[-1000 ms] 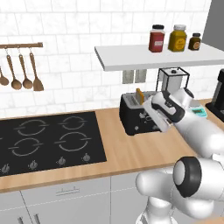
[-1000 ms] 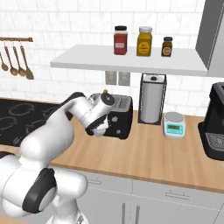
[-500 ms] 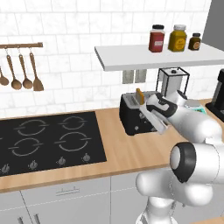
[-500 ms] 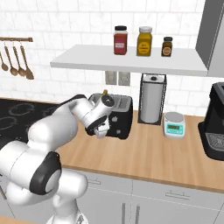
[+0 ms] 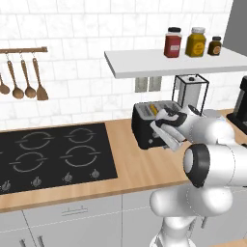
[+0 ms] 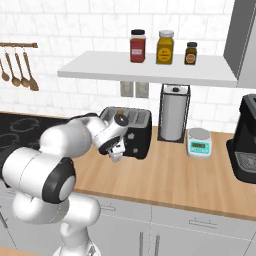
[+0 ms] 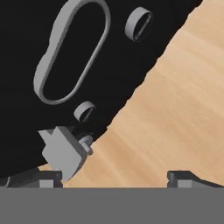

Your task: Start the toaster. Once the lever pops up, take the bread to the plate on the dining counter.

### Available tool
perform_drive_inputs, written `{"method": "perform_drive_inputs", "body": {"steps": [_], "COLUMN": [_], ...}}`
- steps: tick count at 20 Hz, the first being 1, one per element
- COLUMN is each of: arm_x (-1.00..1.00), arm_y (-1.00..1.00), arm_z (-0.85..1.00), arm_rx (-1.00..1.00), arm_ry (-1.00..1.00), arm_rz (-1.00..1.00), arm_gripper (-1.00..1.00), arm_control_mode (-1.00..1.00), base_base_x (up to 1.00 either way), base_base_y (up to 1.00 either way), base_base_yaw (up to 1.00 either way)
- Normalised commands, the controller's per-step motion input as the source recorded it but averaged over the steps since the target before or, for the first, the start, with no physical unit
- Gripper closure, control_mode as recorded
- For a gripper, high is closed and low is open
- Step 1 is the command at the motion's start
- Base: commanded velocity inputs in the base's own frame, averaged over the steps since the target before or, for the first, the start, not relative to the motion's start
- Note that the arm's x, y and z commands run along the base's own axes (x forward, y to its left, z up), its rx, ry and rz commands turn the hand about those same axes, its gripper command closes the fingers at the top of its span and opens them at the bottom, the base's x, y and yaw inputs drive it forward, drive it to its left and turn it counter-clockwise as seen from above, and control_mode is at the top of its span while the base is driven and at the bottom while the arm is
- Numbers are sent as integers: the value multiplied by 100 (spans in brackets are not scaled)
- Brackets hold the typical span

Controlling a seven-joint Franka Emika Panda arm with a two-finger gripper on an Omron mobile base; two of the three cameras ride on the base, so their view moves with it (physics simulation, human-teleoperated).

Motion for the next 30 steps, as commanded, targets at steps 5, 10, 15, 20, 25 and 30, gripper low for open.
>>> {"method": "perform_drive_inputs", "body": {"steps": [5,10,15,20,25,30], "arm_x": [11,3,0,0,-12,-59], "arm_y": [0,0,0,-8,-11,-6], "arm_z": [-50,-68,-90,-100,-28,67], "arm_rx": [-7,-23,-28,-24,-27,-6], "arm_ry": [1,6,2,0,-5,-14], "arm_rz": [1,16,29,34,26,14], "arm_gripper": [-100,-100,-100,-100,-100,-100], "arm_control_mode": [-100,-100,-100,-100,-100,-100], "base_base_x": [0,0,0,0,0,0], "base_base_y": [0,0,0,0,0,0], "base_base_yaw": [0,0,0,0,0,0]}}
